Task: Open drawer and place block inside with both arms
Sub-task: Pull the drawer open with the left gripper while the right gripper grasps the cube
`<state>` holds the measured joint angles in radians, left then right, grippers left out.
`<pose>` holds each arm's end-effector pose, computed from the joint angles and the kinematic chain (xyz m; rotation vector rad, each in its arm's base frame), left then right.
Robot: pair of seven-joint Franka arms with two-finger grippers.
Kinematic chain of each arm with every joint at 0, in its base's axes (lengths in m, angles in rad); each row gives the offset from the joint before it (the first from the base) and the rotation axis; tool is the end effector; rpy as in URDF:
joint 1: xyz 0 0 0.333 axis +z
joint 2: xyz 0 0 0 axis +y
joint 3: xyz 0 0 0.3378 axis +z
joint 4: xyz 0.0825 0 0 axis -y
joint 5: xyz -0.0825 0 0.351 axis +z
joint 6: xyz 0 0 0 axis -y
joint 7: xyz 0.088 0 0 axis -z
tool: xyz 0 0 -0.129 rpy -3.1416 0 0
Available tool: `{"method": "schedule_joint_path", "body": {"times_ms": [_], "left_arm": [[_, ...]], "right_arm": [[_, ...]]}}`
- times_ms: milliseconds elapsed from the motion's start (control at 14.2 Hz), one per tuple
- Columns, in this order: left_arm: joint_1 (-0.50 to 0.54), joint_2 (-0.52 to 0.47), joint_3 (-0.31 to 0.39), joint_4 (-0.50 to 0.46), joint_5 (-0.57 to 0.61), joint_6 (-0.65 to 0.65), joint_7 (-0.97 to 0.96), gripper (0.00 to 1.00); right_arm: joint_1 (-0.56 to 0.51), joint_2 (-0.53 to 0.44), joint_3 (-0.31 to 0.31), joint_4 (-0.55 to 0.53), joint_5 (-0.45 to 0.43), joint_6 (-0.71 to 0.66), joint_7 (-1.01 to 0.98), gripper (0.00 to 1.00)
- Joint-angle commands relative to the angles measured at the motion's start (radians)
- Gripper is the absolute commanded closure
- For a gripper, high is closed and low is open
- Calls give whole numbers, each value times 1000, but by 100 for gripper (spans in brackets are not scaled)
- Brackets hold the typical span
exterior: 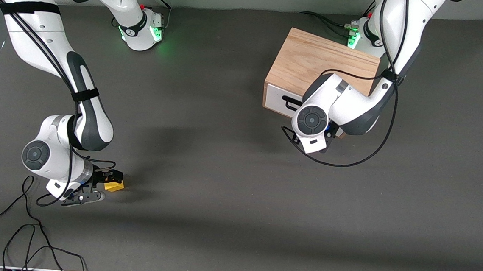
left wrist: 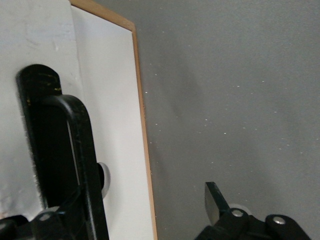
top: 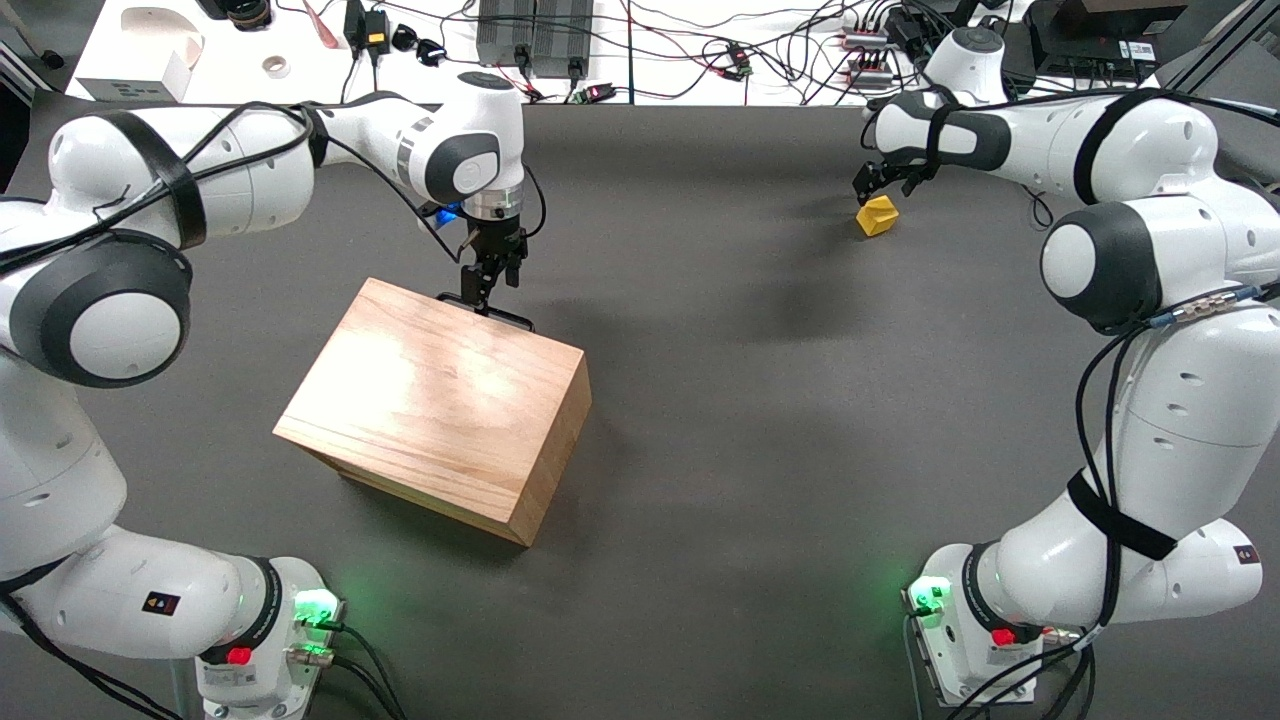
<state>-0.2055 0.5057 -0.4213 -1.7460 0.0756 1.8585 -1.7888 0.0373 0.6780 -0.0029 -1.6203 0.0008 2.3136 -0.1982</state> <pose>0.4978 -0.3243 0.3006 -2.3946 -1.5341 0.3624 0.6827 0.0238 0.2449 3.1178 0.3644 0.0238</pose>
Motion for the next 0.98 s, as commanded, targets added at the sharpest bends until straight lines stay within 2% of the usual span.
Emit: {"method": "schedule_joint_path", "body": {"times_ms": [0, 421, 912], "left_arm": [[-6, 62, 3, 86, 35, -4, -4, 0], [-12, 201, 3, 273, 105, -1, -4, 0], [-32, 234, 7, 315, 127, 178, -4, 0]], "right_arm": [[-1, 31, 1, -4, 8, 41, -41, 0], [-2, 54, 1, -1, 15, 41, -41, 0], [-2, 55, 1, 0, 15, 41, -43, 17]]}}
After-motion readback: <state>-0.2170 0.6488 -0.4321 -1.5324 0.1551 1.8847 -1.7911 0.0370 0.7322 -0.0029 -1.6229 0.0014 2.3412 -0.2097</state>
